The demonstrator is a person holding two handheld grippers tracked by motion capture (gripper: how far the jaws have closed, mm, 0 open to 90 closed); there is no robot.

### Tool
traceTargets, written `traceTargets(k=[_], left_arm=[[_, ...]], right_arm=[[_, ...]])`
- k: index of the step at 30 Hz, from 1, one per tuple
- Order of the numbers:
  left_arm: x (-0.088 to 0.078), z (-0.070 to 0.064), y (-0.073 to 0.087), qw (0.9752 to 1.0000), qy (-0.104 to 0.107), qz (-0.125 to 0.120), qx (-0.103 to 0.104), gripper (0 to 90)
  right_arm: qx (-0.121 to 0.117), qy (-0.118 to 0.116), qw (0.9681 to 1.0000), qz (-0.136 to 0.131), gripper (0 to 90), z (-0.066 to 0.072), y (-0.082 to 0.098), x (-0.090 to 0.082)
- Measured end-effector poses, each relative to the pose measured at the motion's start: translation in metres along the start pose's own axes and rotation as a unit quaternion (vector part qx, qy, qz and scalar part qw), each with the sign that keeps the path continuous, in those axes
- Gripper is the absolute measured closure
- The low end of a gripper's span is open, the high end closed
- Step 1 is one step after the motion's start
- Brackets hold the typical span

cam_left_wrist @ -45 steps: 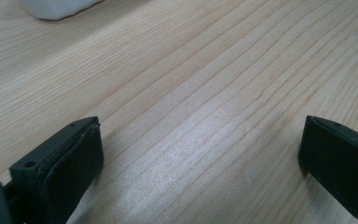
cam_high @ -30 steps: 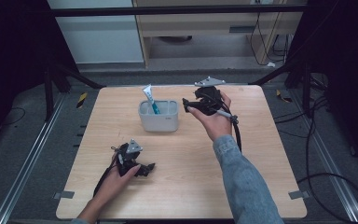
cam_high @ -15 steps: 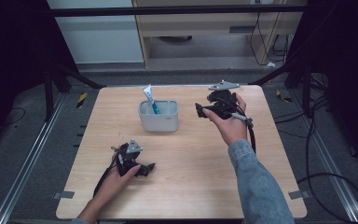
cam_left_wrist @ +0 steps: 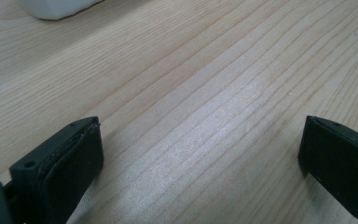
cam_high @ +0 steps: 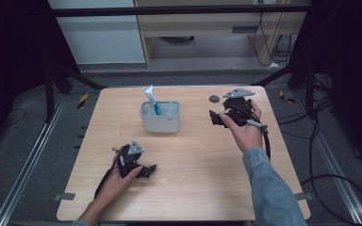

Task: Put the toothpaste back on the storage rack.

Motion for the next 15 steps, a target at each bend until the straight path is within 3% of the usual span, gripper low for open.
traceTargets(k=[15], left_arm=[[0.0, 0.0, 0.0, 1.0, 0.0, 0.0, 0.0, 0.0]], right_arm=[[0.016, 0.037, 0.9989, 0.022, 10.8, -0.036, 0.059, 0.005]])
Point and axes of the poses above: each handheld gripper's, and its own axes: x roughly forward along the jaws, y roughly out of its underside, z roughly to its left, the point moved 4 cm from there along x, roughly forward along the jaws, and after that the axes turned 12 degrees about -y, right-handed, at the moved point
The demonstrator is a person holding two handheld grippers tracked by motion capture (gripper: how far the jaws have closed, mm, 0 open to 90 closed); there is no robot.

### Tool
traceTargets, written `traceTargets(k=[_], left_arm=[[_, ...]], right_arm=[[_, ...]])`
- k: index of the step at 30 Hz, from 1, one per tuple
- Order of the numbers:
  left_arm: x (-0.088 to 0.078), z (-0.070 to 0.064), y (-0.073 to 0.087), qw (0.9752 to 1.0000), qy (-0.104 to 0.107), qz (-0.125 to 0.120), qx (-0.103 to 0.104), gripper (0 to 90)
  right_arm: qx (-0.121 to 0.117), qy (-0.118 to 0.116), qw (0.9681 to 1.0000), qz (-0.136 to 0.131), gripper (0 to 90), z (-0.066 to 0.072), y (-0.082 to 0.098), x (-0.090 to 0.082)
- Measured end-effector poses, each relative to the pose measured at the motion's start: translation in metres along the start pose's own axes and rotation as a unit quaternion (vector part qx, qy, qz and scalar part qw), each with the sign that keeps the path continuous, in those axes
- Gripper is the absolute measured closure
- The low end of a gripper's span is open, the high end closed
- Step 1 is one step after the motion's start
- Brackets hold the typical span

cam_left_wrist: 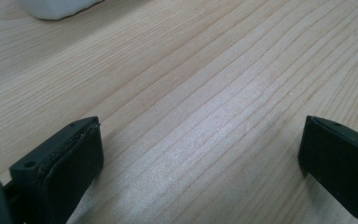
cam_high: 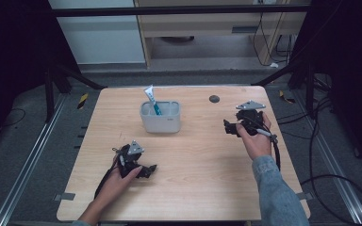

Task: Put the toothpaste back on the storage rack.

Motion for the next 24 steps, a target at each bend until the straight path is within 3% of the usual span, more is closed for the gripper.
traceTargets(k=[11, 22, 24], left_arm=[[0.0, 0.0, 0.0, 1.0, 0.0, 0.0, 0.0, 0.0], [0.0, 0.0, 0.0, 1.0, 0.0, 0.0, 0.0, 0.0], [0.0, 0.0, 0.0, 1.0, 0.0, 0.0, 0.0, 0.0]], right_arm=[[0.03, 0.003, 0.9993, 0.024, 10.3, -0.019, 0.046, 0.021], [0.053, 0.005, 0.9976, 0.044, 9.6, -0.021, 0.073, 0.038], [0.066, 0.003, 0.9969, 0.042, 9.7, -0.02, 0.077, 0.041]])
Point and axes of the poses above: each handheld gripper's, and its own axes: x roughly forward along the jaws, y roughly out of its underside, z roughly to its left, the point moved 4 cm from there along x, roughly forward along the jaws, and after that the axes turned 12 degrees about -y, right-handed, at the moved point
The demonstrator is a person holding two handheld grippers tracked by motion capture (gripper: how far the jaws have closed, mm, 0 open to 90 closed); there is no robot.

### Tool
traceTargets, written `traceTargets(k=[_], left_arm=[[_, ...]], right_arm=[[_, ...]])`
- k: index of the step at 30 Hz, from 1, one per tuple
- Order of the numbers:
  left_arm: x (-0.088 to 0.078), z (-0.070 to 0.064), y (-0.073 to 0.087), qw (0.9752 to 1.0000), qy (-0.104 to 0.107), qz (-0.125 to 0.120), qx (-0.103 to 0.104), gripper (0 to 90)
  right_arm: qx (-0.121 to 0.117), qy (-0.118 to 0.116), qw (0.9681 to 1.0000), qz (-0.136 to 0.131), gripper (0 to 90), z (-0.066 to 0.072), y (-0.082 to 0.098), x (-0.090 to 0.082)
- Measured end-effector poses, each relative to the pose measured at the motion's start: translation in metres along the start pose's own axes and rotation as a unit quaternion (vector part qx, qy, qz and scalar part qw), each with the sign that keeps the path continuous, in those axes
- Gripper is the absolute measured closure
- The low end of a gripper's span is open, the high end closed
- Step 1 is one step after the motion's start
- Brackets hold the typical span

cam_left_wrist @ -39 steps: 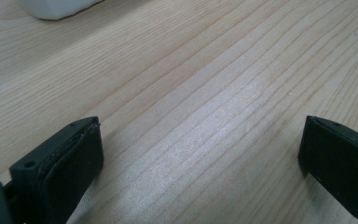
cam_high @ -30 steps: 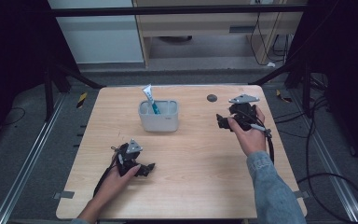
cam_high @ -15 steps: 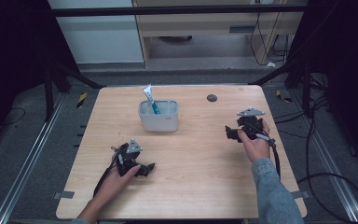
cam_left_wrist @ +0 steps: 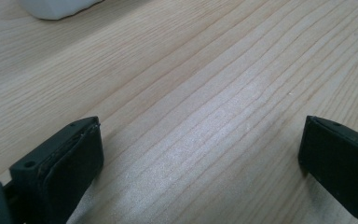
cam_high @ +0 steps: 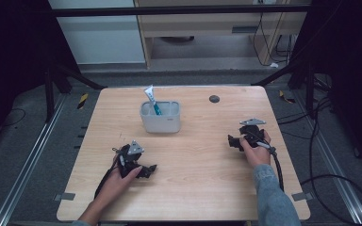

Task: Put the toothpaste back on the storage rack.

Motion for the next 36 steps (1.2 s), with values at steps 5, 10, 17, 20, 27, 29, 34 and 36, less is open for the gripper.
traceTargets(k=[5, 10, 17, 20, 27, 29, 34, 36], left_arm=[[0.0, 0.0, 0.0, 1.0, 0.0, 0.0, 0.0, 0.0], [0.0, 0.0, 0.0, 1.0, 0.0, 0.0, 0.0, 0.0], [0.0, 0.0, 0.0, 1.0, 0.0, 0.0, 0.0, 0.0], [0.0, 0.0, 0.0, 1.0, 0.0, 0.0, 0.0, 0.0], [0.0, 0.0, 0.0, 1.0, 0.0, 0.0, 0.0, 0.0], [0.0, 0.0, 0.0, 1.0, 0.0, 0.0, 0.0, 0.0], [0.0, 0.0, 0.0, 1.0, 0.0, 0.0, 0.0, 0.0], [0.0, 0.0, 0.0, 1.0, 0.0, 0.0, 0.0, 0.0]], right_arm=[[0.008, 0.007, 0.9999, -0.001, 9.5, -0.003, 0.006, 0.005], [0.022, 0.012, 0.9997, -0.008, 9.5, -0.007, 0.008, 0.01], [0.038, 0.015, 0.9992, -0.004, 9.1, -0.01, 0.011, 0.016], [0.042, 0.017, 0.999, -0.003, 9.0, -0.012, 0.012, 0.018], [0.05, 0.017, 0.9986, 0.004, 7.0, -0.014, 0.012, 0.021], [0.052, 0.017, 0.9985, 0.005, 6.7, -0.015, 0.012, 0.021], [0.06, 0.023, 0.9979, 0.007, 3.5, -0.013, 0.013, 0.021], [0.071, 0.031, 0.997, 0.008, 0.8, -0.014, 0.013, 0.021]])
Point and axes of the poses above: each handheld gripper's, and its own axes: x roughly forward along the jaws, y roughly out of its underside, z roughly to its left, the point moved 4 cm from there along x, roughly forward along the jaws, and after that the axes turned 12 degrees about -y, right-handed, at the moved point
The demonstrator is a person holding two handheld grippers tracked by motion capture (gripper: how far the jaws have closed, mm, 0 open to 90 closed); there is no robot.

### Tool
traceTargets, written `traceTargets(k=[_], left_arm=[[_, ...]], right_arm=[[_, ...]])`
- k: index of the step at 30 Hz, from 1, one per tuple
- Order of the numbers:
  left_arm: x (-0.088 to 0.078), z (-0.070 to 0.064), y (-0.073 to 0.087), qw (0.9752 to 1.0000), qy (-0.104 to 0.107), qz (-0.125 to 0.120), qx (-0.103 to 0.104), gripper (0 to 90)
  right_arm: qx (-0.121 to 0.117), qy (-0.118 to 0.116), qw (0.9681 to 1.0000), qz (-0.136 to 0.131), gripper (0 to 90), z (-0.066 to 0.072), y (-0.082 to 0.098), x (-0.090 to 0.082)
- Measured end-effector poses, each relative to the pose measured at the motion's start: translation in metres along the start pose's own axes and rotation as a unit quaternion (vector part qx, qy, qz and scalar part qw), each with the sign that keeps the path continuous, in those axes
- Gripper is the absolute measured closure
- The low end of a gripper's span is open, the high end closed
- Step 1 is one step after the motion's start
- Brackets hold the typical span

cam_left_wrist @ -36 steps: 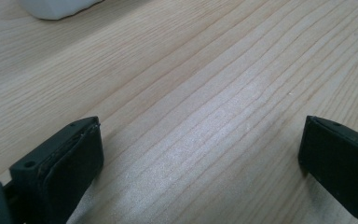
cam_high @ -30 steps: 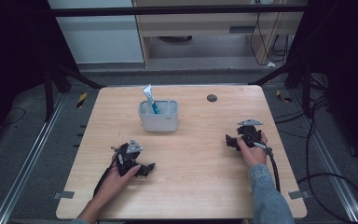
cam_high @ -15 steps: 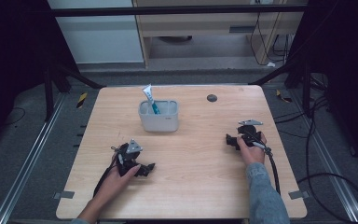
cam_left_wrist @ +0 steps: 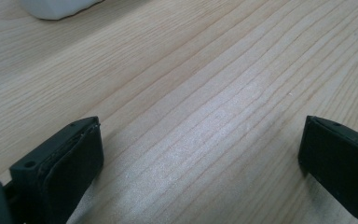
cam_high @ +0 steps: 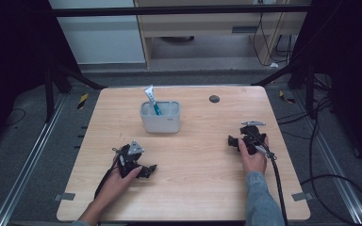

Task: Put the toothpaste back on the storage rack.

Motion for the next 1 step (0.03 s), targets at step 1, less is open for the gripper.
traceTargets(k=[1], left_arm=[[0.0, 0.0, 0.0, 1.0, 0.0, 0.0, 0.0, 0.0]], right_arm=[[0.004, 0.006, 1.0, 0.001, 0.4, -0.0005, 0.0001, 0.0004]])
Point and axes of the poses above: each handheld gripper's, and its own axes: x roughly forward along the jaws, y roughly out of its underside, z roughly to its left, the point moved 4 cm from there along x, roughly forward along the jaws, and after that the axes turned 12 degrees about -y, right-handed, at the moved point
